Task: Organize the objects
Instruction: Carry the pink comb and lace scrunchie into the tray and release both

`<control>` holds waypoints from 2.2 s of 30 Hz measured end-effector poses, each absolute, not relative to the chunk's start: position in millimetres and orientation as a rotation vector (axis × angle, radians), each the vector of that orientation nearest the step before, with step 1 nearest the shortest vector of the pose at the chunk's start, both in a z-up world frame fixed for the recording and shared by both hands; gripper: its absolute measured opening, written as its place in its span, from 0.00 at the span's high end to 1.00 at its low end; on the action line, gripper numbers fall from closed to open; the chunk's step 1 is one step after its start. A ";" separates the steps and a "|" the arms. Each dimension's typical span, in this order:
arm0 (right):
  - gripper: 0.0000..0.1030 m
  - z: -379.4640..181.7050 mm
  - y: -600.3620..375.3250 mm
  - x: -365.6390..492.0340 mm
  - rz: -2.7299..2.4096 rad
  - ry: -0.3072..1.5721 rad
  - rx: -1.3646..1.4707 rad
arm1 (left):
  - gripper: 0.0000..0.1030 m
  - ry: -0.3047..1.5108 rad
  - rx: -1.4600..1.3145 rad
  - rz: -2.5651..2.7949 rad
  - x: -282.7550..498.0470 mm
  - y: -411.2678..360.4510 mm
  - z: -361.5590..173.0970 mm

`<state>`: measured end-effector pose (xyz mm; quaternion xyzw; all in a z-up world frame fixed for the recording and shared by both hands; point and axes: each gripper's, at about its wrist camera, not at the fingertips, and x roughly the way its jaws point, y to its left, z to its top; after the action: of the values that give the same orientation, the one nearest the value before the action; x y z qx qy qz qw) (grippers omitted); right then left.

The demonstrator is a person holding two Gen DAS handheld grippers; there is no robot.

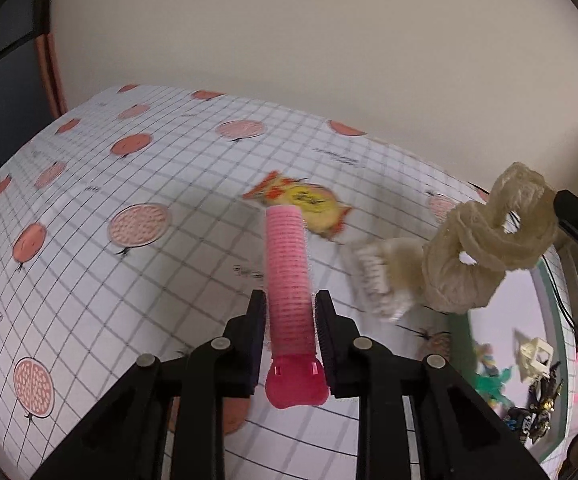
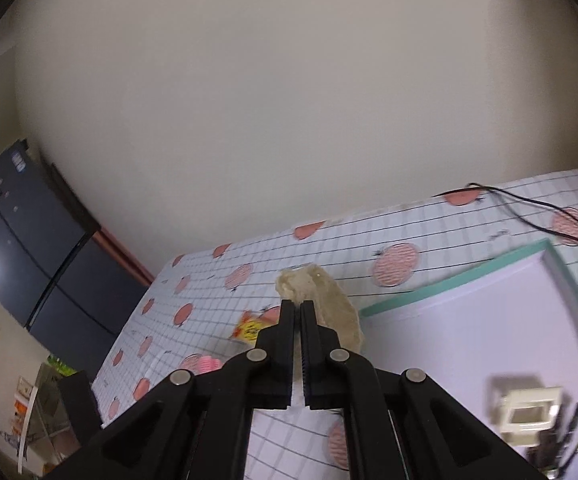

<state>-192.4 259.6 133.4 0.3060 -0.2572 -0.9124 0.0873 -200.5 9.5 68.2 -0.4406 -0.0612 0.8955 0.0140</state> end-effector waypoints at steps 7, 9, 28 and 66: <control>0.97 125.1 308.4 -179.8 -2.787 -0.843 0.936 | 0.75 -0.114 -1.303 2.735 -192.3 51.8 78.9; 0.97 122.3 320.1 -175.8 -2.807 -0.855 0.947 | 0.75 -0.096 -1.292 2.721 -190.9 64.0 80.8; 0.97 93.7 402.7 -151.4 -2.982 -0.861 1.131 | 0.75 0.015 -1.222 2.513 -186.8 184.4 75.6; 0.70 66.2 392.3 -170.0 -2.940 -0.674 1.568 | 0.35 -0.170 -1.363 2.457 -212.1 161.6 64.0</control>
<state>-170.0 392.3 66.2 0.4575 -0.1967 -0.8576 -0.1289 -212.1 161.6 64.0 -0.4778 -0.0596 0.8612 0.1627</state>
